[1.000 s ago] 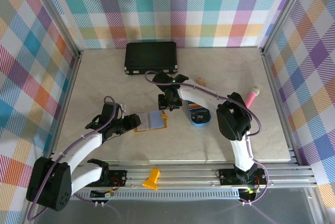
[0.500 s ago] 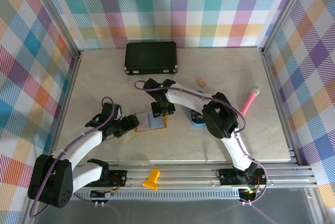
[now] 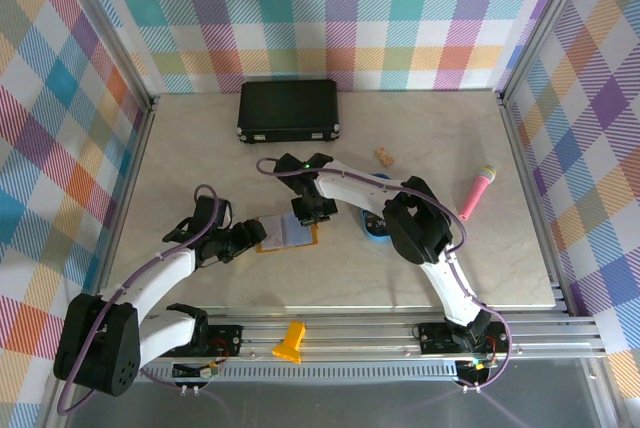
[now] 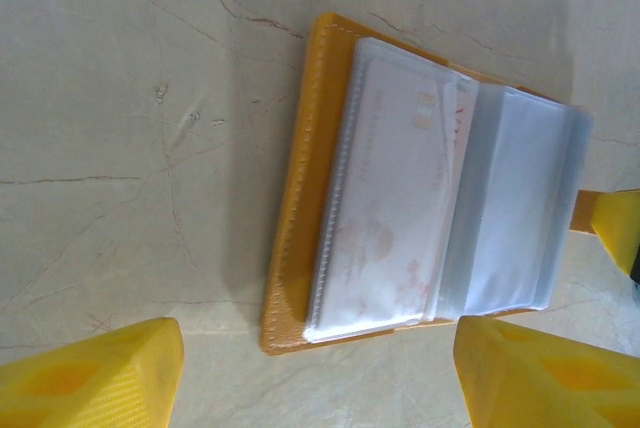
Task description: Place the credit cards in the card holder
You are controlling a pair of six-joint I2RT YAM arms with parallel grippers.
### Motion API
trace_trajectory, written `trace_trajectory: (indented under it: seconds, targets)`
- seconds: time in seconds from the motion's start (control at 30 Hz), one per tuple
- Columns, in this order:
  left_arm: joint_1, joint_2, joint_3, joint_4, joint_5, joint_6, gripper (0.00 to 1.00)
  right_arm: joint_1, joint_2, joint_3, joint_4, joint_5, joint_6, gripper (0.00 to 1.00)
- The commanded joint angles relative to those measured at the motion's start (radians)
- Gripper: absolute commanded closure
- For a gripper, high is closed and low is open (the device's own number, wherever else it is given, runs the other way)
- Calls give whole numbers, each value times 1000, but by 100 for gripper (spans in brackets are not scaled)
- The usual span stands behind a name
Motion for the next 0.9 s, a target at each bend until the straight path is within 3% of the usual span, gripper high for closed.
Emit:
trace_trajectory:
  seconds: [0.0, 0.13, 0.5, 0.87]
  targets:
    - [19, 16, -9, 20, 17, 2, 28, 4, -85, -23, -14, 14, -7, 91]
    - [21, 48, -2, 87, 36, 4, 30, 4, -148, -65, -3, 23, -6, 100]
    - [21, 90, -8, 224, 174, 14, 43, -27, -243, -124, 4, 9, -12, 100]
    - [21, 144, 15, 218, 192, 24, 50, -26, -326, -100, 52, -112, 29, 100]
